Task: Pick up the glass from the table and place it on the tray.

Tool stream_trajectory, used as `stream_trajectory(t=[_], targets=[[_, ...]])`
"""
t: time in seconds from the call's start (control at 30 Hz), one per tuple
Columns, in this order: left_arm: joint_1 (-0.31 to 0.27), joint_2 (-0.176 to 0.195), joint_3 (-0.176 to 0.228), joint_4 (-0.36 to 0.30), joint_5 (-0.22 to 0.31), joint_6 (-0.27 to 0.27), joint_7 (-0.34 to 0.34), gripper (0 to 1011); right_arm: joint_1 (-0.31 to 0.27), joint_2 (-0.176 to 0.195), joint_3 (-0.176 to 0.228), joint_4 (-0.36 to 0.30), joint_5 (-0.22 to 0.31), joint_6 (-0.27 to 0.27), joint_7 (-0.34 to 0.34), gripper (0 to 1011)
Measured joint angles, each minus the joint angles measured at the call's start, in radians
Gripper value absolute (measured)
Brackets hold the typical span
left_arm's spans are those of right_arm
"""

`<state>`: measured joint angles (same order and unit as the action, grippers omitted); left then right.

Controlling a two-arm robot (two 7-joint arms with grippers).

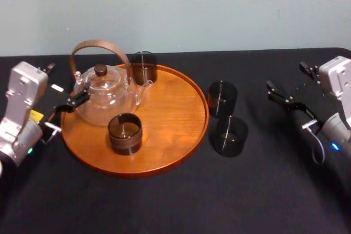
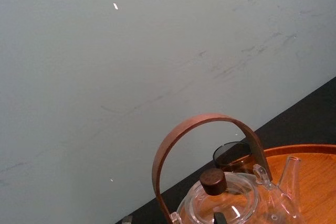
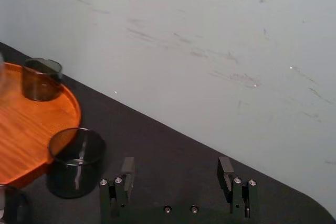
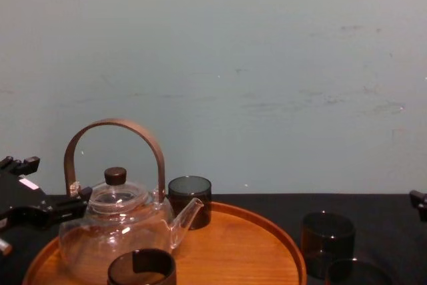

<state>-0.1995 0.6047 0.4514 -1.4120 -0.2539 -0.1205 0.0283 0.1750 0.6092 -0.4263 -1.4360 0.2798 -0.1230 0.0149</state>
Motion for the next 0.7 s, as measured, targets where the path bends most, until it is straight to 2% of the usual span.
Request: stream_trajectory(t=[0.3,0.4,0.7], targets=[[0.0,0.0,0.0,0.0,0.0,0.0,0.0,1001,-0.075,0.026,0.026,-0.086,0.034,0.01,0.052,1003],[0.0,0.0,0.0,0.0,0.0,0.0,0.0,1001,-0.119,0.039,0.038,-0.132,0.047,0.019,0.067,1002],[0.0,0.0,0.0,0.0,0.0,0.0,0.0,1001,-0.196,0.064,0.052,-0.219,0.057,0.044,0.103,1002]])
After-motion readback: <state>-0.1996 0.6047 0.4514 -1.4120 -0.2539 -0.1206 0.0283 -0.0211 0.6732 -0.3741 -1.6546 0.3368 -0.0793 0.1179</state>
